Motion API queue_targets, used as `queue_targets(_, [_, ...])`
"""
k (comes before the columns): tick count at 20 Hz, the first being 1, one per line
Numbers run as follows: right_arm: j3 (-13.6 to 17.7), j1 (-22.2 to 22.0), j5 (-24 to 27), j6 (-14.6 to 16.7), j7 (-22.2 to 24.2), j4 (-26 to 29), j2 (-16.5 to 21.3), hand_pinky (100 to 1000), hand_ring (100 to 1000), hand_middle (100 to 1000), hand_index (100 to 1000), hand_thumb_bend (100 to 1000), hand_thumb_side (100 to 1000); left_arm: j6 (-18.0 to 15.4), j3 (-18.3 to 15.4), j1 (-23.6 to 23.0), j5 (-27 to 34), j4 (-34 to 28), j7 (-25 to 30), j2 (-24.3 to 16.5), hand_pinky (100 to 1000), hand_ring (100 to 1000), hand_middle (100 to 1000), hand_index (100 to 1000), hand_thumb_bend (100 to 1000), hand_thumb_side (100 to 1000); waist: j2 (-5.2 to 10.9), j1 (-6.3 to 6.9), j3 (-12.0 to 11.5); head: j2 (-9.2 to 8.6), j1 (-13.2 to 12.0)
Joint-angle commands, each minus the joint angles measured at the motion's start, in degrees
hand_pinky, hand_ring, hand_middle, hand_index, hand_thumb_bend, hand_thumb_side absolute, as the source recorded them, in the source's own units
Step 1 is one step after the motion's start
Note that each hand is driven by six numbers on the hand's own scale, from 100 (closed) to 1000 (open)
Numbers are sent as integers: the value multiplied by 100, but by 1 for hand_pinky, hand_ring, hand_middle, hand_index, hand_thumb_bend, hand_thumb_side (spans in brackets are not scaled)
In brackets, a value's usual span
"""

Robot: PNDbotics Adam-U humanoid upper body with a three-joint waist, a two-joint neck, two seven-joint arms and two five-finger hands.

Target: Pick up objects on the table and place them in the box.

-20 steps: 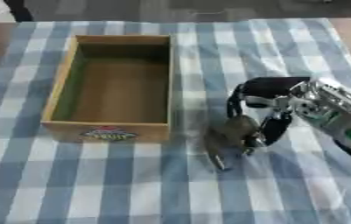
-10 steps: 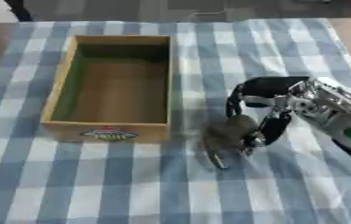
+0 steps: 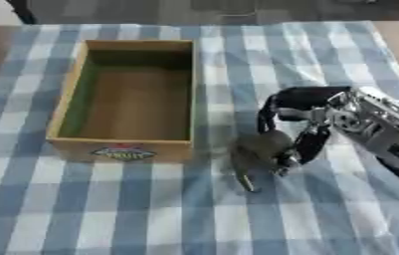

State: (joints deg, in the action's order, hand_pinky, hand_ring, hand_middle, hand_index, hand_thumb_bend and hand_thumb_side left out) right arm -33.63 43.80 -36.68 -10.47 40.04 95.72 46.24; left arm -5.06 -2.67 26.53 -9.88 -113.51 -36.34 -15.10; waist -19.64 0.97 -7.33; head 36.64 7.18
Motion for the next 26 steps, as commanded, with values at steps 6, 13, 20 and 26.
queue_targets(6, [64, 51, 34, -165, -196, -21, 88, 686, 751, 355, 494, 142, 100, -10, -6, 67, 11, -108, 11, -87, 823, 825, 776, 746, 100, 612, 87, 1, 5, -69, -6])
queue_targets(13, [161, 40, 108, -288, -393, 127, 131, 666, 735, 337, 466, 100, 106, -9, -9, 66, 11, -108, 9, -88, 823, 825, 776, 746, 100, 612, 96, -5, -1, -71, -15])
queue_targets(20, [320, 16, 198, -457, -630, 393, 210, 649, 709, 301, 423, 100, 113, -9, -7, 75, 9, -108, 16, -87, 823, 825, 776, 747, 100, 612, 111, -5, 5, -77, -18])
queue_targets(26, [448, 15, 248, -533, -685, 664, 314, 648, 702, 289, 411, 100, 115, -10, -8, 78, 5, -108, 15, -91, 823, 825, 777, 747, 100, 611, 132, -2, -2, -74, -22])
